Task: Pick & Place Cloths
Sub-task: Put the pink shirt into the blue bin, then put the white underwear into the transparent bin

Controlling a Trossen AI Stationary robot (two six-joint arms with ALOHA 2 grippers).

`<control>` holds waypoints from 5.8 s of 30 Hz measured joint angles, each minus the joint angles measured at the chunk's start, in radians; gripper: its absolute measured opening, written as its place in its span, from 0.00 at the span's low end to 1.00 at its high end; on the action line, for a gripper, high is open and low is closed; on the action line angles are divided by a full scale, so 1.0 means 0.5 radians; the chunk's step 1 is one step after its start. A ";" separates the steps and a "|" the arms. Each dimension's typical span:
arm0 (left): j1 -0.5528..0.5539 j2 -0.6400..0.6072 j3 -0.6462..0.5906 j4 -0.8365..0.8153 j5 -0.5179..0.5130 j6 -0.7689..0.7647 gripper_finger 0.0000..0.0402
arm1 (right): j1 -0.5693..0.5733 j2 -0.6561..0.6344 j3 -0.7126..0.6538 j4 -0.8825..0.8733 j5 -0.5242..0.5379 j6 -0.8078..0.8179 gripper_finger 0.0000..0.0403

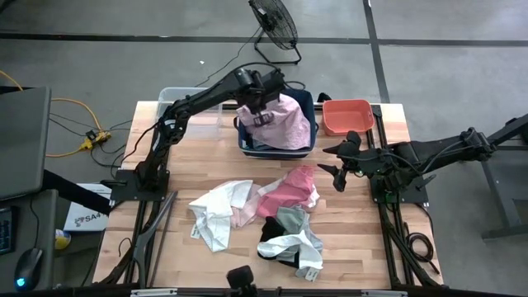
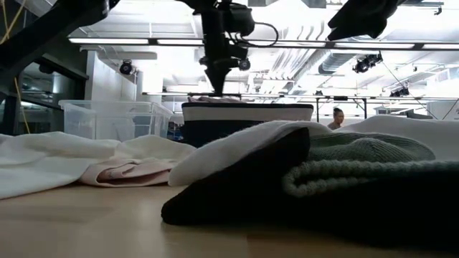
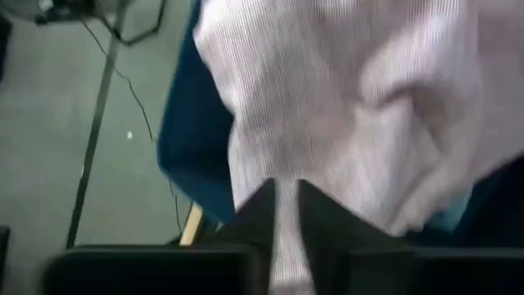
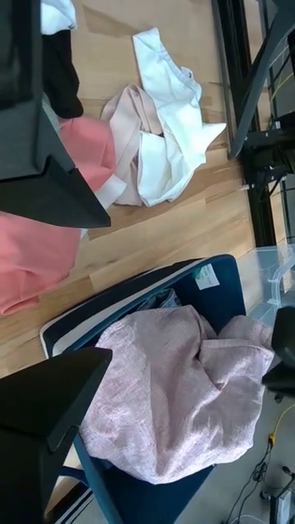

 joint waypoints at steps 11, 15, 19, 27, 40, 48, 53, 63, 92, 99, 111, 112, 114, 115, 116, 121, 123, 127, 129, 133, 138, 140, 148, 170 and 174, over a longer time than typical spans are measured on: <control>0.057 0.020 -0.001 0.094 -0.061 -0.099 0.00 | 0.000 0.012 0.000 -0.008 -0.007 0.002 0.60; 0.081 0.116 -0.001 0.306 -0.046 -0.142 0.00 | 0.001 0.031 0.000 -0.006 -0.007 0.002 0.60; 0.077 0.235 -0.002 0.448 0.000 -0.144 0.00 | 0.001 0.048 0.000 -0.007 -0.008 0.007 0.60; 0.067 0.462 -0.004 0.585 0.270 -0.162 0.00 | 0.001 0.051 0.000 -0.004 -0.007 0.008 0.60; 0.064 0.632 0.005 0.598 0.353 -0.133 0.00 | 0.000 0.051 0.000 0.000 -0.008 0.031 0.60; 0.065 0.577 0.000 0.550 0.395 -0.079 0.00 | 0.000 0.051 0.000 0.000 -0.008 0.039 0.60; 0.057 0.512 -0.004 0.427 0.400 -0.037 0.09 | 0.000 0.051 0.001 0.000 -0.008 0.047 0.60; 0.035 0.367 -0.004 0.309 0.379 0.026 0.45 | 0.001 0.051 0.001 -0.011 -0.008 0.046 0.60; -0.243 -0.356 -0.193 -0.361 0.381 -0.241 0.52 | 0.001 0.051 0.001 -0.122 -0.016 0.114 0.60; -0.610 -0.623 -0.567 -0.308 0.375 -0.497 0.52 | 0.001 0.051 0.001 -0.121 -0.016 0.114 0.60; -1.246 -1.140 -1.715 0.146 0.380 -1.248 0.52 | 0.002 0.051 0.001 -0.120 -0.016 0.081 0.60; -1.295 -1.155 -1.777 0.153 0.380 -1.336 0.52 | 0.002 0.051 0.001 -0.118 -0.015 0.080 0.60; -1.389 -1.173 -1.884 0.191 0.379 -1.503 0.52 | 0.002 0.051 0.001 -0.117 -0.015 0.073 0.60; -1.433 -1.174 -1.935 0.190 0.380 -1.582 0.52 | 0.002 0.051 0.001 -0.113 -0.015 0.067 0.60; -1.474 -1.178 -1.980 0.191 0.380 -1.652 0.52 | 0.002 0.051 0.001 -0.107 -0.015 0.068 0.60; -1.639 -1.181 -2.231 0.432 0.315 -1.850 0.52 | 0.002 0.051 0.001 -0.105 -0.015 0.072 0.60; -1.679 -1.181 -2.338 0.589 0.289 -1.888 0.52 | 0.002 0.051 0.001 -0.106 -0.015 0.085 0.60; -1.711 -1.181 -2.542 0.793 0.289 -1.971 0.52 | 0.002 0.051 0.001 -0.106 -0.016 0.094 0.60; -1.717 -1.181 -2.640 0.854 0.287 -2.028 0.52 | 0.002 0.051 0.001 -0.106 -0.016 0.098 0.60; -1.717 -1.181 -2.799 0.932 0.296 -2.076 0.52 | 0.002 0.051 0.001 -0.106 -0.016 0.098 0.60; -1.717 -1.181 -2.941 1.124 0.381 -2.077 0.51 | 0.002 0.051 0.001 -0.106 -0.016 0.098 0.60; -1.717 -1.181 -2.975 1.182 0.396 -2.079 0.49 | 0.002 0.051 0.001 -0.106 -0.016 0.098 0.60; -1.717 -1.184 -3.006 1.248 0.428 -2.079 0.12 | 0.002 0.051 0.001 -0.107 -0.016 0.107 0.60; -1.717 -1.979 -3.010 1.125 0.174 -2.076 0.01 | 0.002 0.052 0.001 -0.102 -0.016 0.121 0.60; -1.717 -2.147 -2.907 1.021 0.001 -2.052 0.01 | 0.002 0.052 0.001 -0.096 -0.016 0.121 0.60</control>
